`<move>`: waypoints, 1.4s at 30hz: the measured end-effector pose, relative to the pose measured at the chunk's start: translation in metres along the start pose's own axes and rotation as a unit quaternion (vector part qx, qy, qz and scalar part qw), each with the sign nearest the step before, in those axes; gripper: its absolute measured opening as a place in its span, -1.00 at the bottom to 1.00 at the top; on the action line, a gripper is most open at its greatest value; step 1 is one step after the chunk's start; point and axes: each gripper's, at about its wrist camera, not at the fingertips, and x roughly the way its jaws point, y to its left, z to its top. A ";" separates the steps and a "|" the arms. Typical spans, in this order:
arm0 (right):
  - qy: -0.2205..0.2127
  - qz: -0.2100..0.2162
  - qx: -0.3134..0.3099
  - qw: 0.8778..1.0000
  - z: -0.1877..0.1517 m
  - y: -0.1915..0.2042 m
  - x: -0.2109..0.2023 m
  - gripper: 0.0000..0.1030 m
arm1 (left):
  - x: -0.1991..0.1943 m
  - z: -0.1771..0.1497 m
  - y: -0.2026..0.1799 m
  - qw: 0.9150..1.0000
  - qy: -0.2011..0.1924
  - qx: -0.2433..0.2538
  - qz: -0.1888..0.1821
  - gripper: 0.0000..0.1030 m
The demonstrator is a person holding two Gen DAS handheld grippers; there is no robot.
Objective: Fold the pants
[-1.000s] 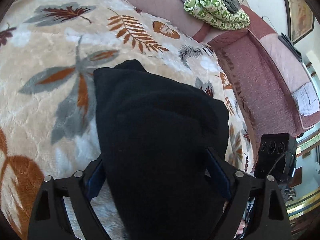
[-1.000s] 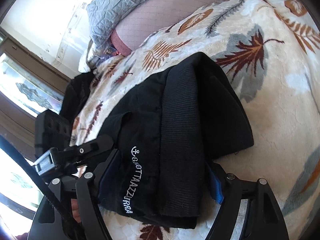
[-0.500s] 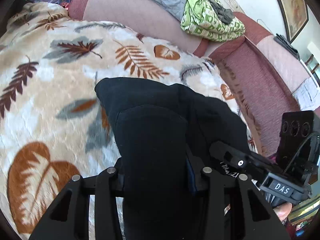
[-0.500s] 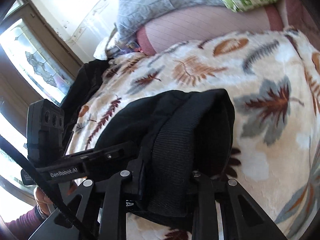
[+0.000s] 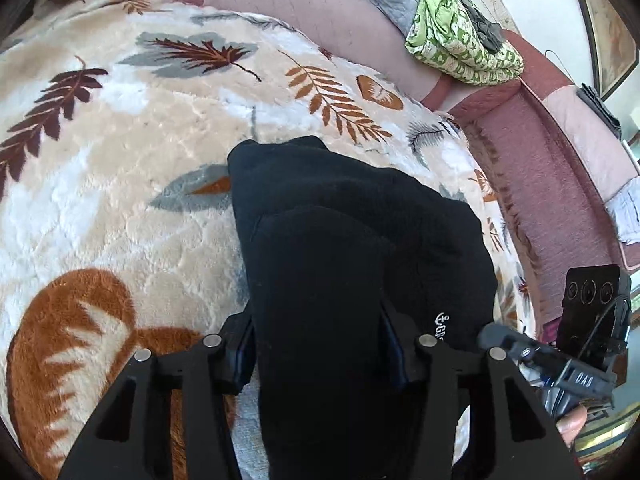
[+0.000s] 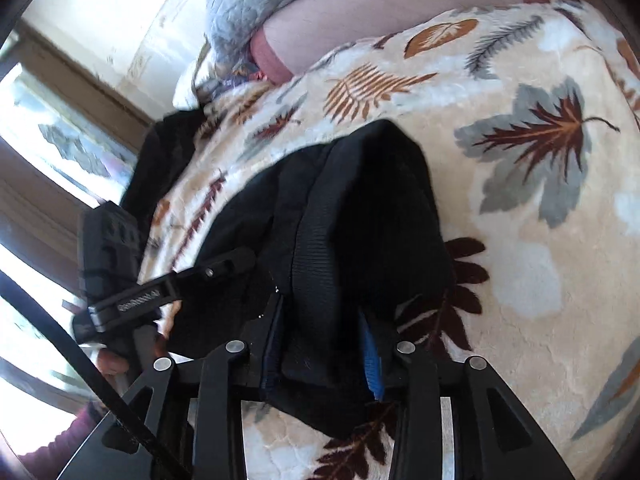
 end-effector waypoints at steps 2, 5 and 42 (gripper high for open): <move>-0.013 -0.002 -0.002 1.000 0.000 -0.003 -0.010 -0.07 | -0.001 0.000 0.000 1.000 0.002 0.007 -0.001 0.04; -0.015 -0.022 0.004 1.000 -0.003 -0.009 -0.011 0.11 | -0.009 -0.001 0.000 1.000 -0.003 0.008 -0.004 0.07; 0.040 0.030 0.053 0.997 0.030 0.005 0.032 -0.28 | 0.009 0.038 0.025 0.999 0.011 -0.049 -0.001 0.00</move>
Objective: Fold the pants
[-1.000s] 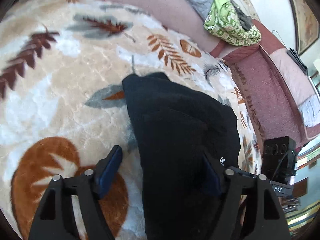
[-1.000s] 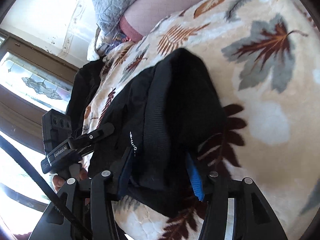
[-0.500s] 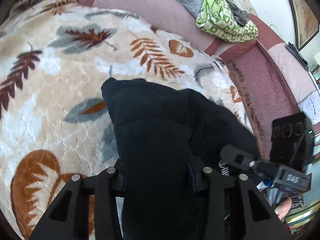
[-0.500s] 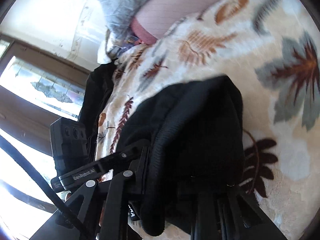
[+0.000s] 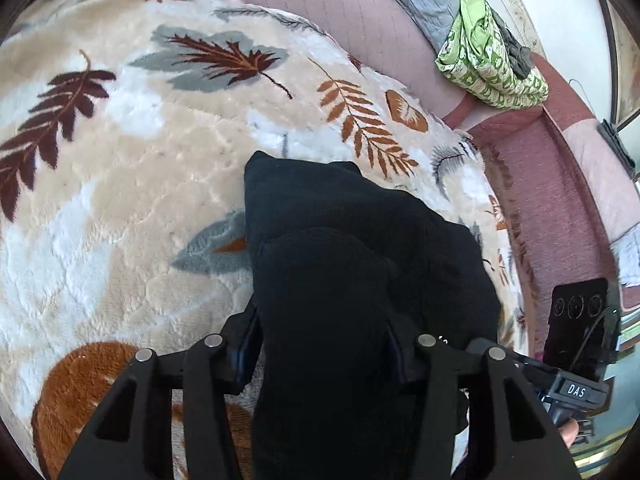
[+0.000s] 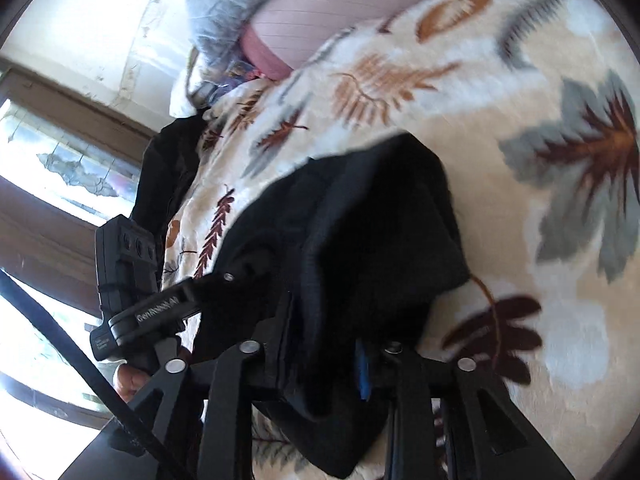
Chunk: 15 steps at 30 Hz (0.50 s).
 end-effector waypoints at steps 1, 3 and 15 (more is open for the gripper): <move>-0.001 -0.004 0.004 1.000 0.000 -0.003 -0.004 -0.18 | 0.001 0.000 0.000 1.000 0.002 0.003 0.000 0.02; -0.013 -0.019 -0.003 1.000 -0.002 -0.005 -0.015 0.26 | 0.002 0.001 -0.001 1.000 0.006 0.013 0.000 0.05; 0.016 0.100 0.097 0.990 -0.004 -0.038 0.031 0.41 | 0.010 -0.003 -0.007 0.999 0.005 0.047 -0.020 0.38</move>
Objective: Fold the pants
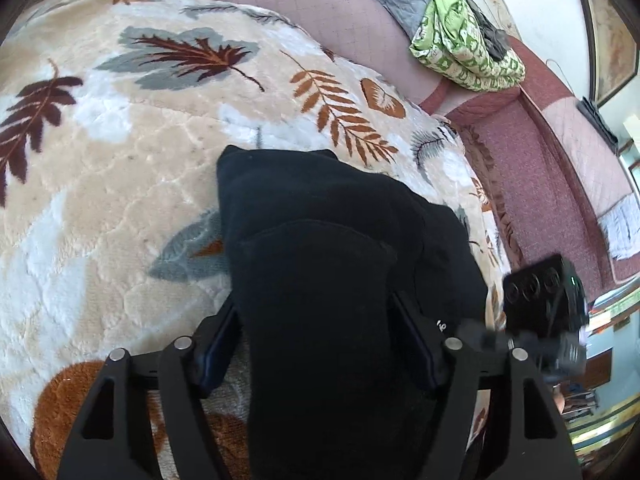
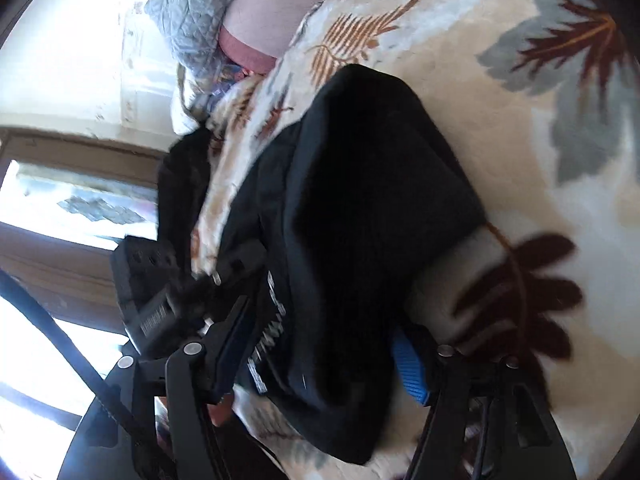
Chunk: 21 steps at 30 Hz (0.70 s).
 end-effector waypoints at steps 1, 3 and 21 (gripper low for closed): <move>-0.002 0.006 0.007 1.000 0.003 -0.002 0.003 0.40 | 0.001 0.000 -0.003 1.000 0.000 0.007 0.009 0.38; -0.010 0.001 0.003 1.000 0.007 -0.001 0.009 0.08 | 0.002 -0.001 -0.011 0.999 0.002 0.022 0.036 0.30; -0.022 -0.066 -0.011 0.998 0.003 0.007 -0.011 1.00 | 0.001 -0.002 0.007 1.000 -0.003 -0.001 -0.011 0.31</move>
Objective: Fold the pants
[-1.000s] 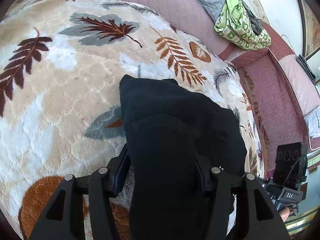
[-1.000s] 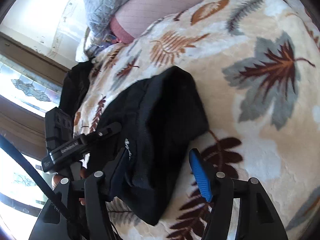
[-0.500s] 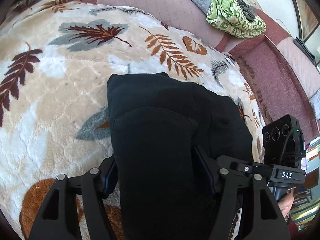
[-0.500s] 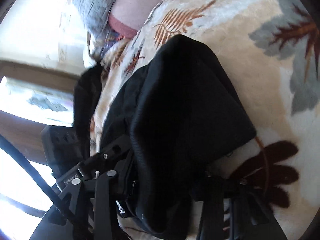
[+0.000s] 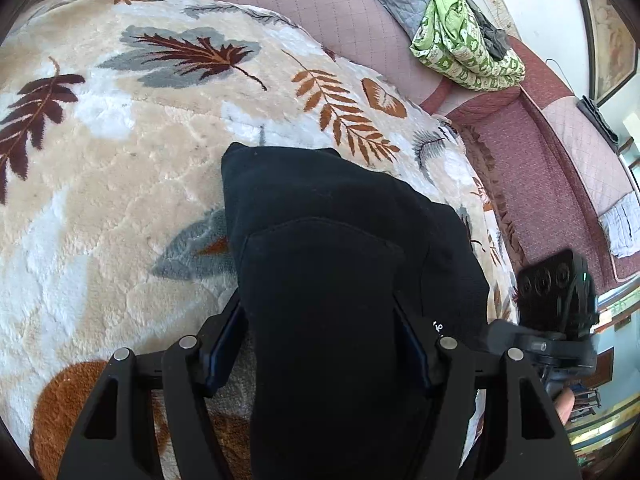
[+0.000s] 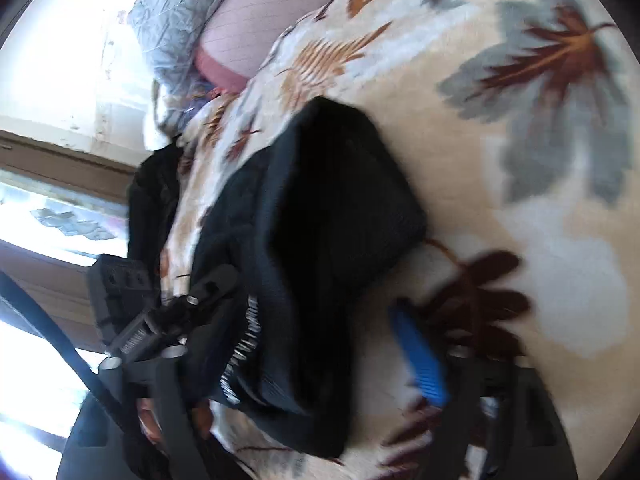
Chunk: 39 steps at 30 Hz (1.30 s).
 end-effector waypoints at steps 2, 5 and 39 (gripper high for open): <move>0.030 0.020 -0.032 0.999 0.008 0.014 0.020 1.00 | 0.001 0.000 0.000 1.000 0.000 0.000 -0.001 0.31; 0.027 0.031 -0.068 0.997 0.015 0.029 0.045 1.00 | 0.000 0.001 0.002 1.000 -0.001 -0.004 0.000 0.30; -0.073 -0.049 -0.058 0.994 0.156 0.030 0.025 0.10 | 0.078 0.123 -0.020 0.993 -0.012 -0.069 0.098 -0.09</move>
